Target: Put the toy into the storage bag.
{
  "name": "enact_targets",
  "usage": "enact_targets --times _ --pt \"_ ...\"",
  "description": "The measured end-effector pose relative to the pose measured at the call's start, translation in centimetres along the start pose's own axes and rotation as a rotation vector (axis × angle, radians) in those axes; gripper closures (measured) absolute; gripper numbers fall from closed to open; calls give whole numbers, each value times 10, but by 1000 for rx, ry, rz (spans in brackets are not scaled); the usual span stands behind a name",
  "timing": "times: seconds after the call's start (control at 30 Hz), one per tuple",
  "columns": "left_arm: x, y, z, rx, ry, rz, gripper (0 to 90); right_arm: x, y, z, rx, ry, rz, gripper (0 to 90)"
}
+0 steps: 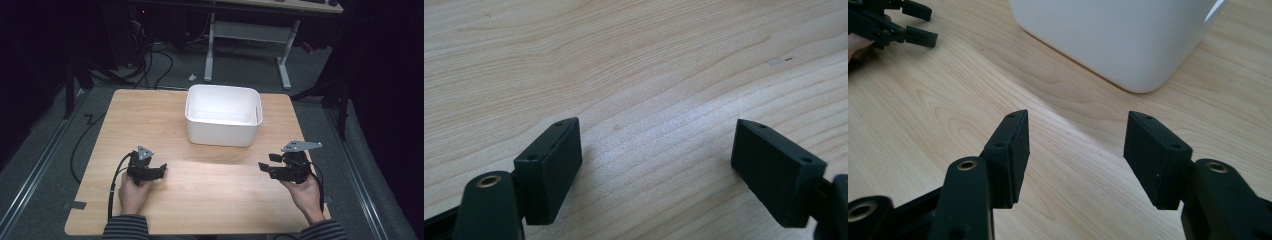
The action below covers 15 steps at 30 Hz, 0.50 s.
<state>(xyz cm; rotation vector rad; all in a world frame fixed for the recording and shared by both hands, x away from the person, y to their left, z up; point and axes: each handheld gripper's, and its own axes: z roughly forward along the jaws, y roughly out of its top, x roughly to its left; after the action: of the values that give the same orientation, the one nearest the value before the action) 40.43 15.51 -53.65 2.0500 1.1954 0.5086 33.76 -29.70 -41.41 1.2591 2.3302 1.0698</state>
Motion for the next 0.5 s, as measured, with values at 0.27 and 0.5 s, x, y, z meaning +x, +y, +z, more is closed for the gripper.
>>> enact_targets --times 0.27,0.5 --pt "0 0 0 0 0 0 206 3 -5 25 19 21 -13 491" --pt "0 0 0 0 0 0 206 5 -5 44 18 17 -20 477"
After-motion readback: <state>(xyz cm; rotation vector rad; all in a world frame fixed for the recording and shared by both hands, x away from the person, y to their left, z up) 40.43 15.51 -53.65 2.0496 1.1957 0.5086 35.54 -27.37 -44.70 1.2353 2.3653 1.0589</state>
